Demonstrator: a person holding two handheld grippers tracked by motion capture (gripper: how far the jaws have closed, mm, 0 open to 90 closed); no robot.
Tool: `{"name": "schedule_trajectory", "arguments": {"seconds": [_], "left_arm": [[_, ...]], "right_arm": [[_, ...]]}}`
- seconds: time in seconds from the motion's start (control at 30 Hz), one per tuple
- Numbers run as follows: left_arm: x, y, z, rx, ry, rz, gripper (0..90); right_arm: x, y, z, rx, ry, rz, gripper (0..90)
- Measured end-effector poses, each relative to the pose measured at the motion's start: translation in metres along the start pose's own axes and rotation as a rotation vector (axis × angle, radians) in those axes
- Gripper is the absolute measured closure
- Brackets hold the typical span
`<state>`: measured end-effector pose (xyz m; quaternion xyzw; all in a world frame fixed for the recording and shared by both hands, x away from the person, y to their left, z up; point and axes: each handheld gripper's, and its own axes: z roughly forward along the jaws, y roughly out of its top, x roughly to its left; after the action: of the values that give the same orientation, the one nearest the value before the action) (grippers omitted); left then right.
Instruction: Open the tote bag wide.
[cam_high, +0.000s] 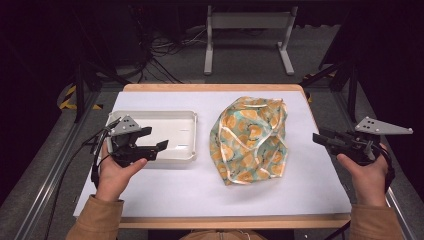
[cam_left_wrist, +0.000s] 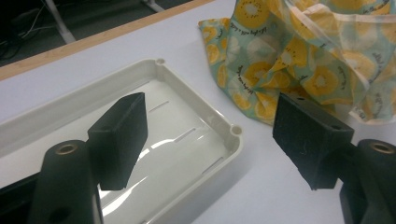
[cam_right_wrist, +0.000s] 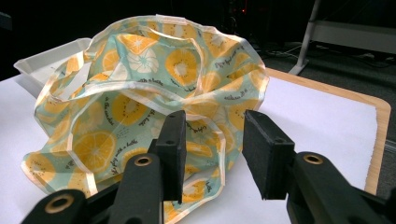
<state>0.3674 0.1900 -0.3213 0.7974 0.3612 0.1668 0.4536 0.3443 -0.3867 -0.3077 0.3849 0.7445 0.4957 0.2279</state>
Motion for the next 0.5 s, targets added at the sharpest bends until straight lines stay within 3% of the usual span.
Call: {"name": "schedule_trajectory", "arguments": {"seconds": [0.3, 0.5], "left_arm": [[-0.015, 0.008, 0.000, -0.009, -0.034, 0.032, 27.9], [-0.027, 0.020, 0.001, -0.021, -0.087, 0.050, 28.0]], "right_arm": [[-0.003, -0.001, -0.005, -0.012, -0.002, 0.020, 59.4], [-0.001, 0.000, -0.006, -0.013, -0.004, 0.025, 58.8]]}}
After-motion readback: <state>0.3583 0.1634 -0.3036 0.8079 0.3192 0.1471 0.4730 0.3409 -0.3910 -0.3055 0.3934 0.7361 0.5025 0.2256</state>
